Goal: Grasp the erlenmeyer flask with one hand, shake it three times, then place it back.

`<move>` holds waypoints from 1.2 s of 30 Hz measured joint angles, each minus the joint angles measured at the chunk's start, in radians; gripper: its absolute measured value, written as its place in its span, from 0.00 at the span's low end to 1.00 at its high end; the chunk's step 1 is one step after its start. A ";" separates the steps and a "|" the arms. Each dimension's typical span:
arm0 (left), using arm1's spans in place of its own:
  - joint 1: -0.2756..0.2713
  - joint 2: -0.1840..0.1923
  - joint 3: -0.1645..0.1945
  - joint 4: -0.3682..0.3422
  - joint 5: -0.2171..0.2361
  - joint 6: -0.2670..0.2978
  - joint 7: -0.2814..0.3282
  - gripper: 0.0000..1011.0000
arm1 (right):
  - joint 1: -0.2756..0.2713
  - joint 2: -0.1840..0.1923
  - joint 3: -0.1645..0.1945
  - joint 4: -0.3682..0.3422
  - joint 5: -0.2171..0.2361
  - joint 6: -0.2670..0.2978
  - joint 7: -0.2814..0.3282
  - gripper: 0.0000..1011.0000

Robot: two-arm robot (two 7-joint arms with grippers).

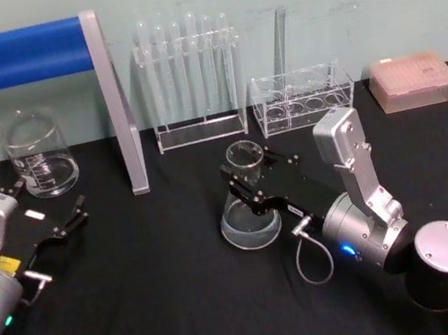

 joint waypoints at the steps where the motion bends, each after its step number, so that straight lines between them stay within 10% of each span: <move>1: 0.000 0.000 0.000 0.000 0.000 0.000 0.000 0.99 | 0.000 0.000 0.000 0.001 0.000 0.000 0.000 0.44; 31: 0.000 0.000 0.000 0.000 0.000 0.000 0.000 0.99 | -0.003 -0.001 -0.004 0.008 -0.010 0.009 -0.003 0.45; 36: 0.000 0.000 0.000 0.000 0.000 0.000 0.000 0.99 | -0.003 -0.001 -0.004 0.008 -0.010 0.009 -0.003 0.59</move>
